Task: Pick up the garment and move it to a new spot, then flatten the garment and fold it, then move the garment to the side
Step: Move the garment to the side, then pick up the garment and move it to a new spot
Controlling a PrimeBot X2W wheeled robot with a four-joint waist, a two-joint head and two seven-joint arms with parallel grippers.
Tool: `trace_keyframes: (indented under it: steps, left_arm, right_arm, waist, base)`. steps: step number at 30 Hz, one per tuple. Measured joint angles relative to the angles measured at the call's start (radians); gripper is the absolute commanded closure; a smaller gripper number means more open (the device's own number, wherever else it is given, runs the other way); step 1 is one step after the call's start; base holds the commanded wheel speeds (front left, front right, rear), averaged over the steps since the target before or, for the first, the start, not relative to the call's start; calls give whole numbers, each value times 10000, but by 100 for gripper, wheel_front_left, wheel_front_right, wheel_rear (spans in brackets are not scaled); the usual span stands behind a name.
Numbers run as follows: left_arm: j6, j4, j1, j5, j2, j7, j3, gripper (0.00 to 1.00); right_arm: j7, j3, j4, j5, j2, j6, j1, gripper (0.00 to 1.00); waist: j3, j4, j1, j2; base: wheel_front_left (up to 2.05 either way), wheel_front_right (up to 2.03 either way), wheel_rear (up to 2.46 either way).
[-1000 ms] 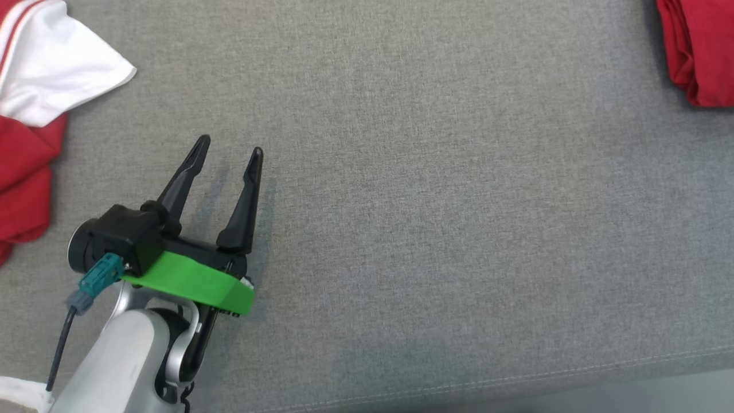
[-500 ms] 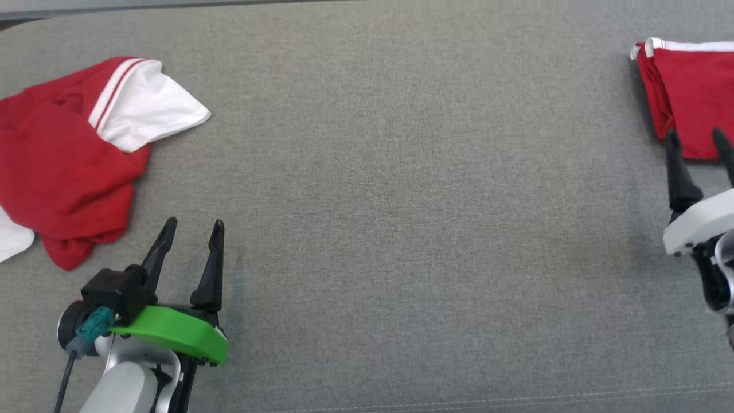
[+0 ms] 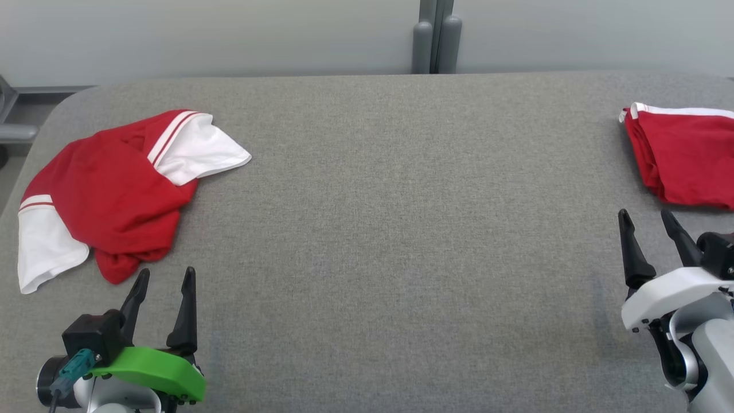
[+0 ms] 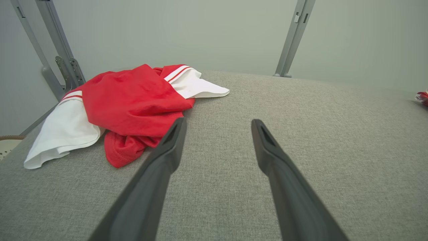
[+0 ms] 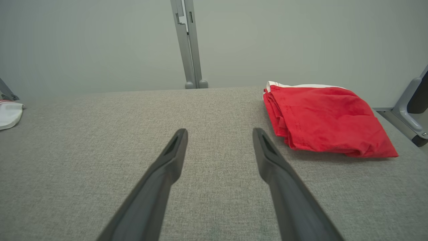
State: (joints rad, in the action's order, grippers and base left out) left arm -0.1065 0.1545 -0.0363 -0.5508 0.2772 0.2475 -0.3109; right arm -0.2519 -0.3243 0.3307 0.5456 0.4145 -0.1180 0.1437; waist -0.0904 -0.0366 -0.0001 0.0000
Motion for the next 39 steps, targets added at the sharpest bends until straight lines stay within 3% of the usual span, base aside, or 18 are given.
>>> trace_keyframes:
  steps: [21, 31, 39]
  left_arm:
    - [109, -40, 161, 98, -102, 12, 109, 0]
    - [111, -46, 161, 194, -318, 12, 121, 0]
    - [107, -159, 498, 278, -374, 13, 633, 0]
  right_arm:
    - [0, 1060, -1175, -1091, -407, -73, -1544, 0]
    - [0, 1164, -1325, -1379, -410, -73, -1987, 0]
    - [0, 458, -1453, -1785, -556, 81, -1918, 0]
  waist:
    - [618, -9, 0, 0]
    - [725, -659, 0, 0]
    - [853, -1620, 0, 0]
  base:
    - [0, 0, 0]
    - [0, 0, 0]
    - [0, 0, 0]
